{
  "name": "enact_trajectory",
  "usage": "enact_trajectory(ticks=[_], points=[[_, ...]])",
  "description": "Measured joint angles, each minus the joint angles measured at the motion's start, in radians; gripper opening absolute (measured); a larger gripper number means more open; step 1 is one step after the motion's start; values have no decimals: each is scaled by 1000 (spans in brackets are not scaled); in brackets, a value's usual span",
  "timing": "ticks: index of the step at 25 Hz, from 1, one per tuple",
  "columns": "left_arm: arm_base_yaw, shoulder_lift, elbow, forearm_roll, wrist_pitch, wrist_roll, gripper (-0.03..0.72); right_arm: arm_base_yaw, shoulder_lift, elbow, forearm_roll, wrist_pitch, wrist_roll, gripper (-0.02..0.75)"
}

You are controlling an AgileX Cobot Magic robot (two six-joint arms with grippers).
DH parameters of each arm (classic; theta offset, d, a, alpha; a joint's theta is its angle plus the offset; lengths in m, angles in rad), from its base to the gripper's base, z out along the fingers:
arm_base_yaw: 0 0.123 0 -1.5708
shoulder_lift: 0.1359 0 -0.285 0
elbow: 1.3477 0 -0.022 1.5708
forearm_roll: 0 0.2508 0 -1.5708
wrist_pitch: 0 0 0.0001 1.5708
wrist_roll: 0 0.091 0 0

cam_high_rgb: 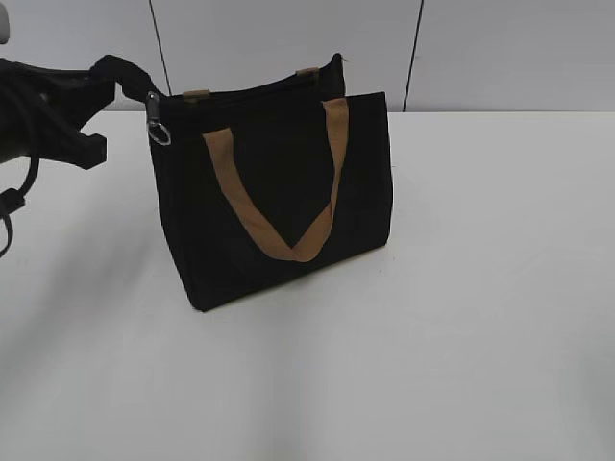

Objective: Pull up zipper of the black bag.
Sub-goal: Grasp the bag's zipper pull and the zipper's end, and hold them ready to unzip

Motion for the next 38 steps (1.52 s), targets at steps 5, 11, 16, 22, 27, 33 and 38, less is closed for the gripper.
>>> enact_trajectory(ticks=[5, 11, 16, 22, 27, 33, 38], points=[[0, -16, 0, 2, 4, 0, 28, 0, 45, 0, 29, -2, -16, 519], [0, -25, 0, 2, 6, 0, 28, 0, 262, -8, 169, -29, -194, 519], [0, -25, 0, 2, 6, 0, 28, 1, 398, -42, 328, -183, -368, 519], [0, -25, 0, 2, 6, 0, 27, 2, 572, -125, 541, -267, -649, 519], [0, -25, 0, 2, 6, 0, 27, 52, 749, -201, 754, -297, -928, 514], [0, -25, 0, 2, 7, 0, 27, 179, 1033, -305, 942, -299, -1191, 487], [-1, -25, 0, 2, 10, 0, 27, 309, 1253, -418, 1008, -300, -1296, 483]])
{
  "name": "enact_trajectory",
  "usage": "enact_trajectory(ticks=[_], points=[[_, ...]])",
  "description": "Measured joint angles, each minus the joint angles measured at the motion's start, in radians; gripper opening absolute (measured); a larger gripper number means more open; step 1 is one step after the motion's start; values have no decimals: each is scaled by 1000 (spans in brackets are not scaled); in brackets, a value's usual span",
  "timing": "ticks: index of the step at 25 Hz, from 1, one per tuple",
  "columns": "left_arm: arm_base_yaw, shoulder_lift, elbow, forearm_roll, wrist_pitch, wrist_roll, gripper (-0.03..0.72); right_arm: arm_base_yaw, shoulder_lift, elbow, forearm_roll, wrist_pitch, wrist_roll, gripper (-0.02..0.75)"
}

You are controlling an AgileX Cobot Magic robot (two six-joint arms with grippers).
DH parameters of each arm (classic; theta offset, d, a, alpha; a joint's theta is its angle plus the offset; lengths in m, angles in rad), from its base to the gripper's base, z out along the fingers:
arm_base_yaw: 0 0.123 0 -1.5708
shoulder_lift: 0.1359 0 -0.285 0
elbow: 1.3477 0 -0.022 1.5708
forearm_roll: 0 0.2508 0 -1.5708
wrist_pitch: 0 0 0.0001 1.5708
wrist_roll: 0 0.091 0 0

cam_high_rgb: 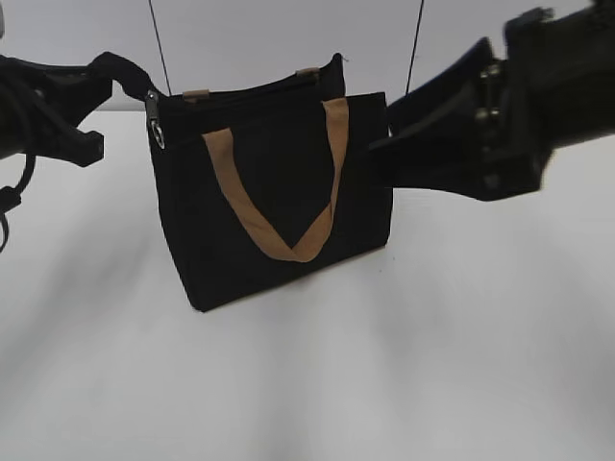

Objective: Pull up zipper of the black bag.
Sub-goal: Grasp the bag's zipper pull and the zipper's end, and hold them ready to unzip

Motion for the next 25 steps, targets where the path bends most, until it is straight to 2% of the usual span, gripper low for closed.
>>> enact_trajectory(ticks=[5, 14, 20, 25], points=[[0, 0, 0, 0, 12, 0, 27, 92, 196, -133, 7, -13, -58, 483], [0, 0, 0, -13, 13, 0, 27, 209, 458, -386, 23, -39, -76, 483], [0, 0, 0, -18, 13, 0, 27, 261, 612, -531, 37, -58, -77, 483], [0, 0, 0, -19, 14, 0, 27, 279, 695, -578, 102, -89, -76, 483]])
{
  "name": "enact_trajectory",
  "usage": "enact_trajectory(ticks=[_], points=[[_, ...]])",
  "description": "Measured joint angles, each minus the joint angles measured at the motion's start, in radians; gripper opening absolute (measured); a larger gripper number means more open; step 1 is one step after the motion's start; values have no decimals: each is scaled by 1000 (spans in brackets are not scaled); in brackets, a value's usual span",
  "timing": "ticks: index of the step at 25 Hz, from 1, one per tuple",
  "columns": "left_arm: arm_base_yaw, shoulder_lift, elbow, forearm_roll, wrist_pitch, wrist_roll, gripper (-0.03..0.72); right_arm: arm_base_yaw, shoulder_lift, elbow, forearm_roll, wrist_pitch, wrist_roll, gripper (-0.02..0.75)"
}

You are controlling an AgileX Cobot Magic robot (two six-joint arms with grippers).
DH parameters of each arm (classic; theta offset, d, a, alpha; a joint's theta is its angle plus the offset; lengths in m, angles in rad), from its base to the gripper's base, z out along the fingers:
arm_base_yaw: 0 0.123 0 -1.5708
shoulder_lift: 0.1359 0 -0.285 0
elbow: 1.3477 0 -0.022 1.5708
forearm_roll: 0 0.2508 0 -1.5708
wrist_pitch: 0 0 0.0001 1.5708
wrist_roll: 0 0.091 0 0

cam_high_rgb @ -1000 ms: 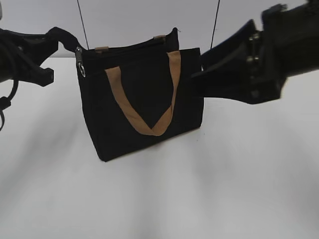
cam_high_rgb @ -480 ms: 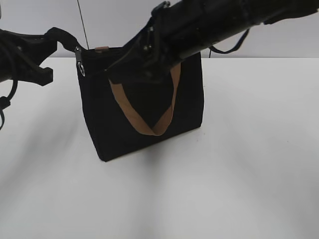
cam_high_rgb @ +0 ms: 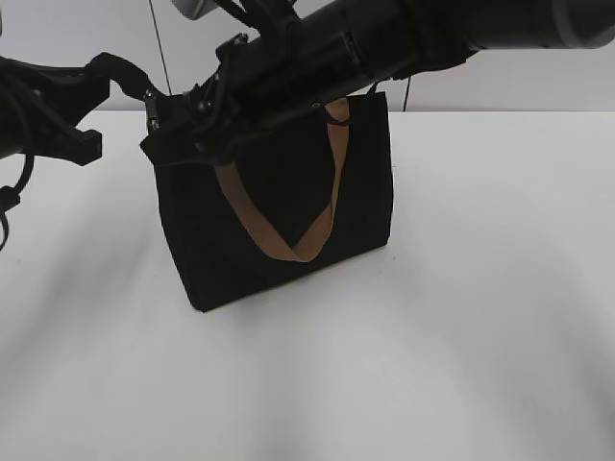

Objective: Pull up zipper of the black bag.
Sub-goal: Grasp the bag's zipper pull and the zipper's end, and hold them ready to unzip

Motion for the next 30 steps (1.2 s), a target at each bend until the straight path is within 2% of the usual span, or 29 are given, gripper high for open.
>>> enact_trajectory(ticks=[7, 12, 22, 30], points=[[0, 0, 0, 0, 0, 0, 27, 11, 51, -3, 117, -66, 0, 479], [0, 0, 0, 0, -5, -3, 27, 24, 55, -3, 156, -113, 0, 412], [0, 0, 0, -6, -66, -109, 27, 25, 55, -3, 164, -135, 0, 396], [0, 0, 0, -7, -81, -138, 27, 25, 55, -3, 162, -170, 0, 351]])
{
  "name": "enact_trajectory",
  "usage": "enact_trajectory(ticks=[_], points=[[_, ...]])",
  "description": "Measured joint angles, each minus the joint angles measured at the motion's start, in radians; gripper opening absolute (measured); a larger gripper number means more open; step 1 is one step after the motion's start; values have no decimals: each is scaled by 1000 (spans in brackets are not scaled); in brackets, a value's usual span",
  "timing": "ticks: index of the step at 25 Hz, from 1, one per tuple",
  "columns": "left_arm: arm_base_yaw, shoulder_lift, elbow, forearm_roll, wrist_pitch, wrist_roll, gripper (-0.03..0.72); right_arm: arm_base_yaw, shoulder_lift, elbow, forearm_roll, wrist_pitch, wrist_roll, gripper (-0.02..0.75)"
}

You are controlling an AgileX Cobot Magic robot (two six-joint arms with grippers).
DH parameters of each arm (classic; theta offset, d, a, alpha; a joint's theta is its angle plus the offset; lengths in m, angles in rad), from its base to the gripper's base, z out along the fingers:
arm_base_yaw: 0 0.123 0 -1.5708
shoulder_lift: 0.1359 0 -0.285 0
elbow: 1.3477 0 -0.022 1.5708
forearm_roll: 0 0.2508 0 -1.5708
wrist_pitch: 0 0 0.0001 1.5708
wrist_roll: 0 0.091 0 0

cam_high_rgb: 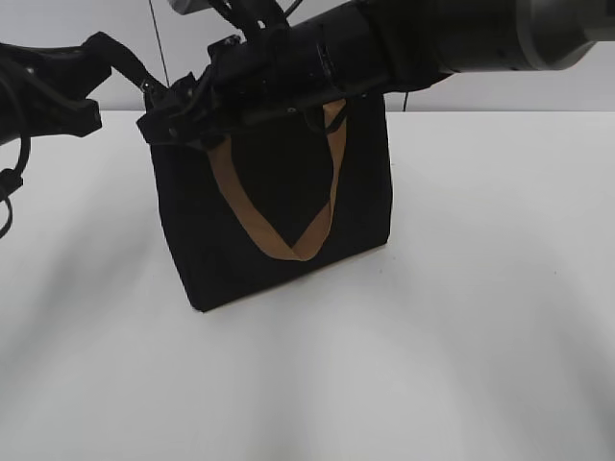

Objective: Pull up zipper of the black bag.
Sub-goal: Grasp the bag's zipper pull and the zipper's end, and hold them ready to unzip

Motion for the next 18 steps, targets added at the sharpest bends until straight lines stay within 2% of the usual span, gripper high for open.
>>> enact_trajectory(ticks=[8, 14, 18], points=[[0, 0, 0, 0, -19, -33, 27, 0, 0, 0, 1, -65, 0, 340], [0, 0, 0, 0, -20, -37, 27, 2, 0, 0, 1, -88, 0, 267], [0, 0, 0, 0, -27, -39, 27, 22, 14, -2, 2, -90, 0, 255]])
